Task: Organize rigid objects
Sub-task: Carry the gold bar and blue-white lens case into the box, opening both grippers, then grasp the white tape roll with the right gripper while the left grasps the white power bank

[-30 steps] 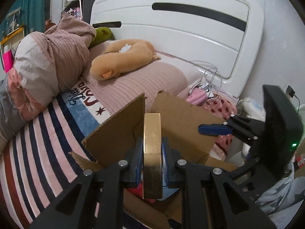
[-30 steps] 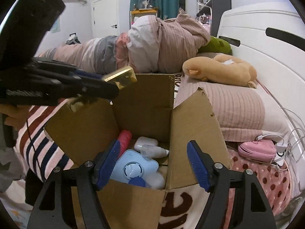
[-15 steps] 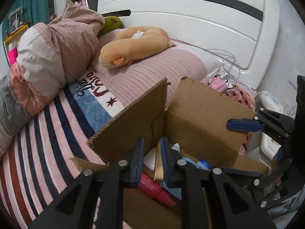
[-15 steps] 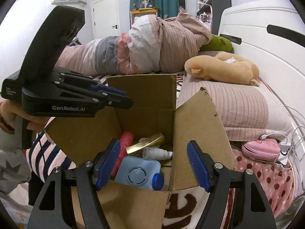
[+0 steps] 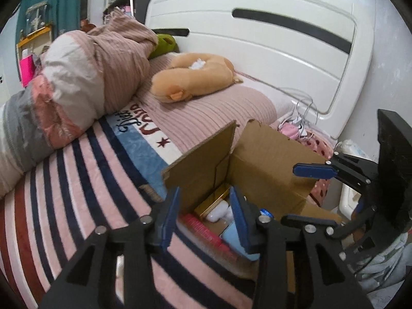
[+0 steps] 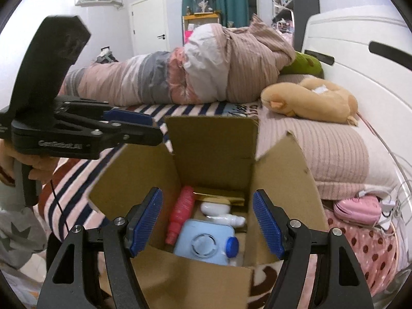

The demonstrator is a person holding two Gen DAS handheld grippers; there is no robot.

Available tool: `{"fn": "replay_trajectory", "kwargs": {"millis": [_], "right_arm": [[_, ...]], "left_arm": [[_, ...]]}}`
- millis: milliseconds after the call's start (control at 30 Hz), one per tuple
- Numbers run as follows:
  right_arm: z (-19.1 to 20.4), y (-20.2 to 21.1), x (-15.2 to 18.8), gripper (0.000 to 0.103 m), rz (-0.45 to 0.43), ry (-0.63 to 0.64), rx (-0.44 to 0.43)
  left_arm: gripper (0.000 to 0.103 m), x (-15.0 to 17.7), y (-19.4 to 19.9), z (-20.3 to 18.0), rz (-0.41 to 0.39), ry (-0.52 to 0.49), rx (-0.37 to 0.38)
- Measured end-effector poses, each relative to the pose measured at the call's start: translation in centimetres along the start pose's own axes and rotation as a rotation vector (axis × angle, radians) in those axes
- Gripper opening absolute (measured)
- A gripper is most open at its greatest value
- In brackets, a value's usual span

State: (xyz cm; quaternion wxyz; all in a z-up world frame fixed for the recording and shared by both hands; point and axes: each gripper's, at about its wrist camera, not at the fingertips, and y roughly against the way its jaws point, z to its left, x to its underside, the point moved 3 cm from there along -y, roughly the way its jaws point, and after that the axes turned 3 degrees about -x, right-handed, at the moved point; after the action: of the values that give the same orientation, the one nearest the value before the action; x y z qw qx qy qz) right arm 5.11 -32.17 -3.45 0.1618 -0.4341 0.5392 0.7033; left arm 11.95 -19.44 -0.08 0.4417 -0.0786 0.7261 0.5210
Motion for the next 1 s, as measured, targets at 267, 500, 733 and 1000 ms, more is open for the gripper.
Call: {"fn": "replay_trajectory", "kwargs": {"millis": [267, 500, 733, 1000], "right_arm": [[5.9, -0.6, -2.6, 0.07, -0.001, 0.064, -0.072], [12.6, -3.4, -4.1, 0.07, 0.022, 0.126, -0.183], [17.8, -9.8, -2.0, 0.07, 0.134, 0.1, -0.294], [16.6, -19.6, 1.7, 0.069, 0.259, 0.017, -0.191]], "left_arm": [[0.047, 3.7, 6.9, 5.3, -0.087, 0.085, -0.076], [0.049, 8.7, 9.3, 11.6, -0.086, 0.19, -0.17], [0.057, 13.6, 6.3, 16.4, -0.014, 0.247, -0.181], [0.057, 16.6, 0.0, 20.0, 0.094, 0.318, -0.134]]}}
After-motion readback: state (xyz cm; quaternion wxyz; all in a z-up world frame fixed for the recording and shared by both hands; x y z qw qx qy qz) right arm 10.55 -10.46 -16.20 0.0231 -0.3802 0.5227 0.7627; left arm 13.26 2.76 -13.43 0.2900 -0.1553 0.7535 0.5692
